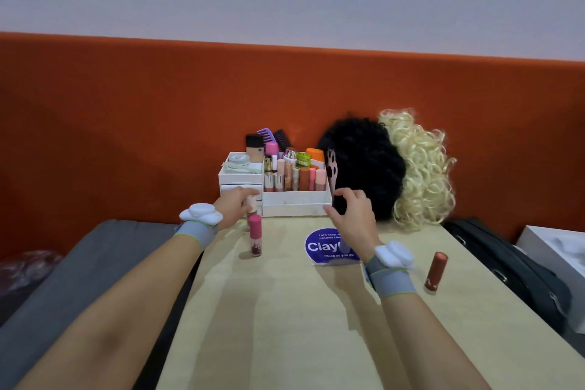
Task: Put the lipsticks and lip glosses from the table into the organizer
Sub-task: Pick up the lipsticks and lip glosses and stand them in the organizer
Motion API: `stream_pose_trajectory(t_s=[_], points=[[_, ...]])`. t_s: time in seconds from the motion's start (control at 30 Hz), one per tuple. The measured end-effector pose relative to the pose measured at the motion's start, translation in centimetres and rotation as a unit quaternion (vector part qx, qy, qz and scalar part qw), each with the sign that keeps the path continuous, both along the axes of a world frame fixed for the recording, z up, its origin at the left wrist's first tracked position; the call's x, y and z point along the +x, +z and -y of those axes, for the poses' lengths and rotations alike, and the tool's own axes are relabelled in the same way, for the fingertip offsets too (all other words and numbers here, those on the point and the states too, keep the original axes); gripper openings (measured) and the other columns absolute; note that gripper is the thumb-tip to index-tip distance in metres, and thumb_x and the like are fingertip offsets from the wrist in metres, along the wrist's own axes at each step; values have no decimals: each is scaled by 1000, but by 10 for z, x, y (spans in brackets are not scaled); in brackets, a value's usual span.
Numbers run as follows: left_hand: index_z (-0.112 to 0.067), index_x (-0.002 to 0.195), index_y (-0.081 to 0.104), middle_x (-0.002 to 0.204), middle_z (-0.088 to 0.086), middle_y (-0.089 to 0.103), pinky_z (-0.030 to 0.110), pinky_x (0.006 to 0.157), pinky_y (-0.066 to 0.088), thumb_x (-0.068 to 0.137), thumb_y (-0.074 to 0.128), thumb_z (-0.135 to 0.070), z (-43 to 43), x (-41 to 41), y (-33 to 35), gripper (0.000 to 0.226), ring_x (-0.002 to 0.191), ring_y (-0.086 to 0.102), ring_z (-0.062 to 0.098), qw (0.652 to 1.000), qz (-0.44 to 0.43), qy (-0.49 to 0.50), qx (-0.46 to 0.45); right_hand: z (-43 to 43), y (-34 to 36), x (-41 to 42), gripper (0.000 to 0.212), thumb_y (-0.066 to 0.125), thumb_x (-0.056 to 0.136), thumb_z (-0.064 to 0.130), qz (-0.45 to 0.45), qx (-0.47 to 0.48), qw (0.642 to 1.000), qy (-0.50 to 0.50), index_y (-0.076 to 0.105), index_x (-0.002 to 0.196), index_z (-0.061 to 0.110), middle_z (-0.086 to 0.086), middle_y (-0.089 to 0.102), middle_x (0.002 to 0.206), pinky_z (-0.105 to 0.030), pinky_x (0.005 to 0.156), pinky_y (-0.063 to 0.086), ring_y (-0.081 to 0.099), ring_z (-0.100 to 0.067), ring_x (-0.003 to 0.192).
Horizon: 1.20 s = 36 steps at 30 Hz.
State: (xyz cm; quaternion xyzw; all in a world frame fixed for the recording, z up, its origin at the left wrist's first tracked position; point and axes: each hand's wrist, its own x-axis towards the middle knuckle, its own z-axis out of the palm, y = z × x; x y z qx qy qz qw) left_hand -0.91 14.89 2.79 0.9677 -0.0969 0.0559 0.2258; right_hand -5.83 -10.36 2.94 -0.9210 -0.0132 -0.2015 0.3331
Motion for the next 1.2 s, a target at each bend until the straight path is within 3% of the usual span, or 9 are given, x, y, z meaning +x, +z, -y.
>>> stream_pose_trajectory(t_s=[0.1, 0.33, 0.47, 0.67, 0.8, 0.9, 1.0, 1.03, 1.2], points=[[-11, 126, 53, 121, 20, 57, 34, 92, 42, 91, 51, -3, -2, 1, -5, 37, 107, 57, 33, 999, 18, 12, -24, -32, 3, -3, 35, 61, 87, 23, 92, 4, 993, 70, 59, 119, 9, -13, 55, 121, -37, 98, 41, 50, -29, 115], [-8, 117, 58, 118, 22, 62, 38, 91, 48, 86, 54, 0, -10, -5, -6, 32, 100, 63, 35, 995, 37, 22, -90, -111, -23, -9, 43, 57, 89, 22, -30, -37, 963, 265, 49, 131, 23, -13, 52, 116, -36, 93, 45, 55, -29, 107], [-11, 117, 59, 118, 19, 60, 35, 89, 47, 87, 55, 0, -8, -4, 3, 32, 99, 62, 33, 988, 62, 13, -138, -113, -26, -2, 38, 55, 88, 9, -38, -48, 967, 249, 54, 126, 14, -17, 59, 113, -36, 90, 43, 56, -32, 105], [-8, 119, 59, 119, 18, 61, 38, 92, 48, 85, 58, -1, 8, 19, 33, 34, 99, 62, 34, 979, 107, -11, -172, -79, 6, 34, 36, 65, 84, 15, -28, -7, 989, 143, 54, 118, 14, -12, 66, 103, -39, 86, 50, 61, -31, 97], [-6, 119, 58, 116, 19, 62, 40, 93, 48, 84, 59, 0, 29, 48, 44, 35, 101, 60, 33, 982, 116, -47, -141, -49, 42, 71, 26, 63, 83, 4, 3, 35, 995, 98, 57, 108, 5, -8, 61, 92, -21, 75, 52, 60, -25, 79], [-6, 119, 60, 114, 20, 64, 39, 91, 47, 84, 58, 1, 42, 63, 53, 35, 102, 60, 34, 983, 127, -48, -125, -36, 57, 93, 24, 63, 80, 2, 21, 40, 997, 61, 60, 104, 3, -20, 68, 101, -37, 81, 52, 62, -35, 90], [-10, 119, 62, 111, 19, 67, 32, 87, 45, 85, 58, -3, 56, 88, 55, 34, 102, 61, 33, 984, 124, -25, -124, -30, 58, 117, 25, 60, 81, -2, -1, 36, 998, 60, 61, 106, 3, -19, 70, 101, -19, 69, 48, 62, -28, 89], [-12, 120, 62, 110, 18, 68, 32, 86, 45, 86, 59, -7, 61, 94, 54, 34, 103, 61, 33, 987, 119, -19, -103, -30, 57, 124, 26, 60, 81, -2, -16, 32, 997, 64, 61, 106, 3, -19, 70, 101, -16, 69, 48, 62, -27, 89], [-18, 120, 61, 116, 14, 65, 42, 91, 44, 90, 55, -18, 73, 118, 40, 31, 112, 55, 34, 987, 137, -3, 87, -37, 43, 151, 22, 66, 79, 6, -43, -11, 996, 76, 63, 101, 4, -18, 65, 117, -40, 92, 50, 60, -35, 107]])
